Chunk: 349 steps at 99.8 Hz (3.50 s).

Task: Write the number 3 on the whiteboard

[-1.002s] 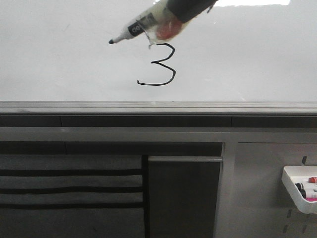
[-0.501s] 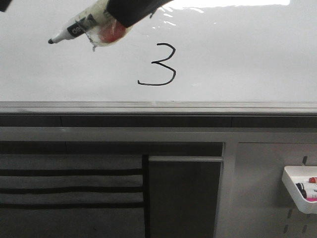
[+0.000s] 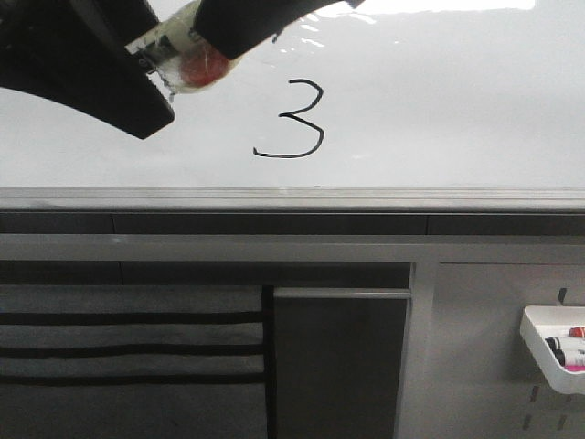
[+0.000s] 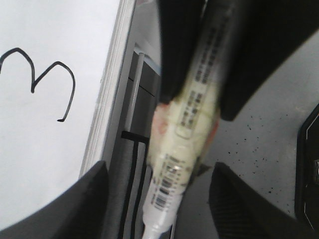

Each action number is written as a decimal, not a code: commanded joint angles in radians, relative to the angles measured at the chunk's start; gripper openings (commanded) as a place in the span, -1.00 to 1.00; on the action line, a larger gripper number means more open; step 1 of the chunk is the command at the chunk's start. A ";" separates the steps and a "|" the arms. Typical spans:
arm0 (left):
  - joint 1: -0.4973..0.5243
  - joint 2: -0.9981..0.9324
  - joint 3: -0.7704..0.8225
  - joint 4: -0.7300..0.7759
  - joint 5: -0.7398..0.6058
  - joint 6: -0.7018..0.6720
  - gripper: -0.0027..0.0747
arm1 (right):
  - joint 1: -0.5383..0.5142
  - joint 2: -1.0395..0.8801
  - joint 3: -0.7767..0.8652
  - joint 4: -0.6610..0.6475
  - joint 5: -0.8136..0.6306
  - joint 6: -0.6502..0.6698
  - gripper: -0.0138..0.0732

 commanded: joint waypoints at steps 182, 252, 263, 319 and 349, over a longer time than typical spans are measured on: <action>0.455 0.223 0.082 -0.486 -0.569 -0.296 -0.98 | -0.255 -0.183 -0.025 0.008 0.081 0.210 0.08; 0.455 0.094 0.074 -0.312 -0.466 -0.296 0.13 | -0.282 -0.259 -0.025 -0.019 0.226 0.246 0.08; 0.455 -0.027 0.052 -0.241 -0.307 -0.296 0.13 | -0.350 -0.320 -0.025 -0.036 0.274 0.382 0.08; 0.455 -0.679 0.192 -0.039 -0.030 -0.630 -0.84 | -0.621 -0.705 0.181 -0.076 0.230 0.822 -0.85; 0.455 -0.760 0.518 -0.216 -0.417 -0.663 -0.98 | -0.621 -0.754 0.245 -0.074 0.228 0.822 -0.85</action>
